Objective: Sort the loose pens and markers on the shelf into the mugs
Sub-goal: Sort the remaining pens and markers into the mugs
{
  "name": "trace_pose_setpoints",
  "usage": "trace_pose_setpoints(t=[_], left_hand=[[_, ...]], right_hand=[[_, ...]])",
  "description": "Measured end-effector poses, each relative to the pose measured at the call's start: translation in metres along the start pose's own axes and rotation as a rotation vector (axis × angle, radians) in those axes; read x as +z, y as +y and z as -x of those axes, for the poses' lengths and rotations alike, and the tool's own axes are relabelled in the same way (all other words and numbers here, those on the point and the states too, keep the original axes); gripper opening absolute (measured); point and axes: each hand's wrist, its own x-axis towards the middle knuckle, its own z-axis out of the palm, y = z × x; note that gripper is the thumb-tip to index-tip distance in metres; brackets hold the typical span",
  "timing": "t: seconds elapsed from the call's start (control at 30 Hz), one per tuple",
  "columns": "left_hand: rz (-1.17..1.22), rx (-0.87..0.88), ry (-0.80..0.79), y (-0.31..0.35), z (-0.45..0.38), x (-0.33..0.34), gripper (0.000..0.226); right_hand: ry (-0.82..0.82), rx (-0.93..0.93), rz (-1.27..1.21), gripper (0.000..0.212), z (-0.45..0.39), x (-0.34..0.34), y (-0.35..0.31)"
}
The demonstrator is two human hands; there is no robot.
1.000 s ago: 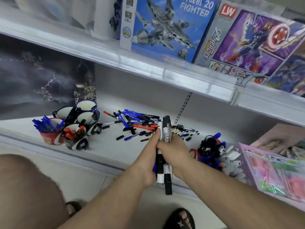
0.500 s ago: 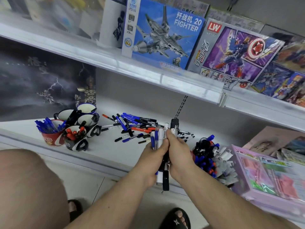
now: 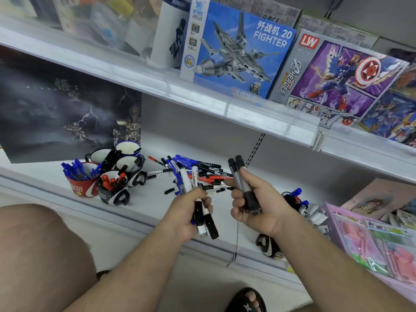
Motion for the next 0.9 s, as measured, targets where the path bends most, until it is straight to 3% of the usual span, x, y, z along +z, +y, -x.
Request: trace_pose_setpoints(t=[0.1,0.23,0.33,0.47,0.6,0.7,0.77,0.9], left_hand=[[-0.001,0.012,-0.071,0.014,0.002,0.002,0.013],[-0.009,0.050,-0.164,0.016,0.007,0.007,0.004],[-0.035,0.038,-0.204,0.013,0.009,0.009,0.017],[-0.044,0.083,-0.108,0.014,0.007,0.007,0.007],[0.032,0.104,-0.064,0.020,0.003,0.004,0.006],[0.134,0.071,-0.072,0.026,-0.001,0.000,0.010],[0.152,0.069,-0.087,0.027,-0.002,0.000,0.013],[0.147,0.079,-0.093,0.024,-0.005,0.000,0.005]], right_hand=[[-0.033,-0.082,0.231,0.034,0.007,0.006,-0.001],[0.262,-0.461,1.102,0.012,0.005,0.013,0.011],[0.205,-0.525,1.360,0.030,-0.002,0.014,0.022],[0.021,-0.441,1.252,0.035,-0.008,0.014,0.027],[0.081,-0.299,0.565,0.020,-0.012,0.012,0.020],[-0.014,-0.135,0.181,0.020,0.000,0.009,0.004],[-0.079,-0.095,0.079,0.015,0.005,0.010,0.001],[0.046,-0.223,0.155,0.015,0.003,0.014,0.006]])
